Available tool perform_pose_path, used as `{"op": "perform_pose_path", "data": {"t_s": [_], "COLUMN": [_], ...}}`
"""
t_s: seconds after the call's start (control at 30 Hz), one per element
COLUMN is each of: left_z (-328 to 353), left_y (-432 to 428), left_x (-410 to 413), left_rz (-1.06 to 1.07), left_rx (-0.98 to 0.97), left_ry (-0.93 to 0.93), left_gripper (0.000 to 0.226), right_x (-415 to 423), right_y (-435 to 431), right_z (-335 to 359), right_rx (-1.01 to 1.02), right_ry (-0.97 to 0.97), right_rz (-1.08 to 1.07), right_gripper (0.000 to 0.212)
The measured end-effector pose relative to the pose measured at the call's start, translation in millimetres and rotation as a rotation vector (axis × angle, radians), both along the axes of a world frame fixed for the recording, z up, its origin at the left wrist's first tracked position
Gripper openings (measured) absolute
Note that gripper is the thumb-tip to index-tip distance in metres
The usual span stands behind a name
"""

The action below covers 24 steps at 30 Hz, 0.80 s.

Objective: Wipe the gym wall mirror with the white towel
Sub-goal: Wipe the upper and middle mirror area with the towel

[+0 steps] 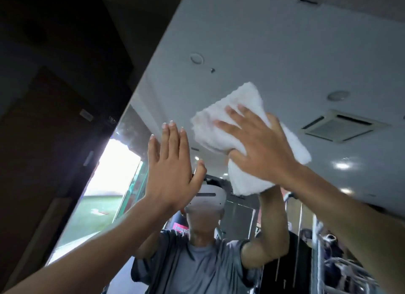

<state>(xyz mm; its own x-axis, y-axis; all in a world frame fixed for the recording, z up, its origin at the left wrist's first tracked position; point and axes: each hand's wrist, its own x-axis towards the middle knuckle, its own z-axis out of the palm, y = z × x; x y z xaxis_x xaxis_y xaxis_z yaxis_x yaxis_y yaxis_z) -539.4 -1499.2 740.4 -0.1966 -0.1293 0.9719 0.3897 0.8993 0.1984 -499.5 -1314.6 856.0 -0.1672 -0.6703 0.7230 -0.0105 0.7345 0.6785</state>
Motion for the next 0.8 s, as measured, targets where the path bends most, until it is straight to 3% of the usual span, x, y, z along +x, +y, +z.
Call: {"op": "perform_pose_path", "data": {"t_s": [0.2, 0.3, 0.43, 0.5, 0.57, 0.67, 0.7, 0.73, 0.8], "left_z": [-6, -6, -10, -13, -12, -2, 0, 2, 3], "left_y": [8, 7, 22, 33, 41, 53, 58, 64, 79], "left_x": [0, 5, 10, 11, 12, 16, 16, 16, 17], "left_rz": [-0.027, -0.047, -0.111, -0.128, -0.144, -0.145, -0.145, -0.149, -0.149], "left_rx": [0.054, 0.056, 0.061, 0.013, -0.06, -0.127, -0.122, -0.107, -0.086], "left_ry": [0.03, 0.029, 0.052, 0.051, 0.047, 0.055, 0.052, 0.058, 0.089], "left_gripper": [0.073, 0.077, 0.074, 0.076, 0.079, 0.081, 0.08, 0.078, 0.072], "right_x": [-2, -7, -1, 6, 9, 12, 10, 8, 7], "right_y": [28, 1, 15, 49, 84, 102, 96, 89, 81], "right_z": [67, 41, -9, 10, 43, 74, 74, 69, 45], "right_rx": [-0.816, -0.733, 0.014, 0.199, -0.038, -0.709, -0.826, -0.847, -0.695], "right_ry": [0.19, 0.16, 0.009, -0.045, 0.01, 0.182, 0.215, 0.224, 0.169], "right_rz": [0.078, 0.031, 0.009, -0.006, 0.015, 0.092, 0.086, 0.065, 0.022], "right_gripper": [0.06, 0.063, 0.068, 0.07, 0.069, 0.06, 0.058, 0.058, 0.062]}}
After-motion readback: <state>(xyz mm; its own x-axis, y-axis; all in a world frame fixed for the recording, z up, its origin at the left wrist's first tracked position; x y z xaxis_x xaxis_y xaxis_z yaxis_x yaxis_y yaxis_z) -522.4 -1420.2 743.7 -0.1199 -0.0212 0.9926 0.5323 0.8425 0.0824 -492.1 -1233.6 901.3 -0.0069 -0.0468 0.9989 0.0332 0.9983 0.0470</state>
